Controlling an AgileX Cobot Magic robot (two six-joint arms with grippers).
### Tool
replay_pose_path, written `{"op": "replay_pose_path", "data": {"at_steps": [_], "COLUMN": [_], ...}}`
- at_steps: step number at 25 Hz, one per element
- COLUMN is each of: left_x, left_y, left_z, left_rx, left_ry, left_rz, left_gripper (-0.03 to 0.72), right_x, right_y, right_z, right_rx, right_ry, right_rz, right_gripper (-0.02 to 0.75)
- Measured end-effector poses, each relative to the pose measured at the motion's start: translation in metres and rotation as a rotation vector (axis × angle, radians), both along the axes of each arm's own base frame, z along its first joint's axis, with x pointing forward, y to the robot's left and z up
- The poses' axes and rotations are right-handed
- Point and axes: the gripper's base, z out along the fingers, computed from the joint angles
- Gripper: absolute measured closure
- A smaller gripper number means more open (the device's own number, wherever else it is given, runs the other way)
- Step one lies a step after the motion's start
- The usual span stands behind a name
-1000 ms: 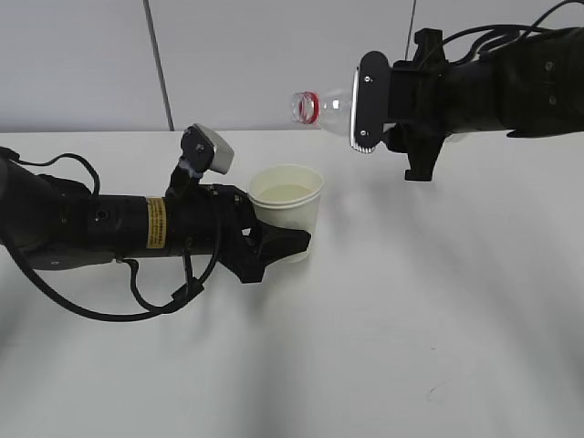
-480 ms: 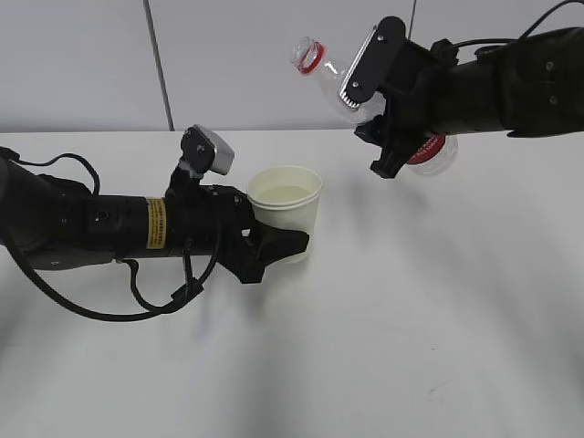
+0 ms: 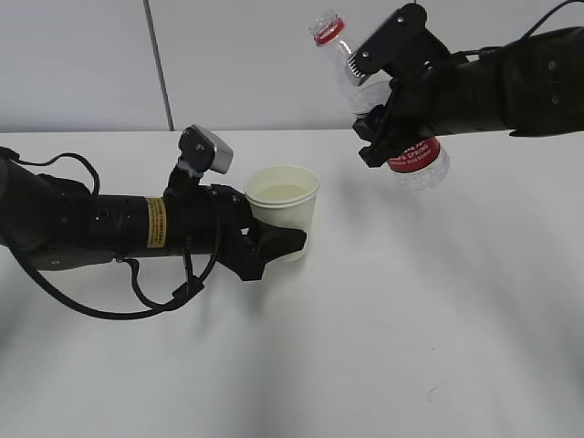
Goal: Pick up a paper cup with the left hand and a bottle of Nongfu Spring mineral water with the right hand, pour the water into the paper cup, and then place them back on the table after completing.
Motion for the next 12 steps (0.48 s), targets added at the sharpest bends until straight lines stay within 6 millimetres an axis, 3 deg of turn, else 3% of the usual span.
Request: {"op": "replay_pose_path", "data": {"at_steps": [12], "left_x": [0.017], "left_y": [0.033], "left_z": [0.0], "left_rx": [0.005], "left_ry": [0.002], "left_rz": [0.1], "left_gripper": [0.278], "right_x": [0.003], "right_y": [0.006], "right_z": [-0.02], "right_rx": [0.118], "right_ry": [0.091], "right_rz": [-0.026], "right_gripper": [0.346]}}
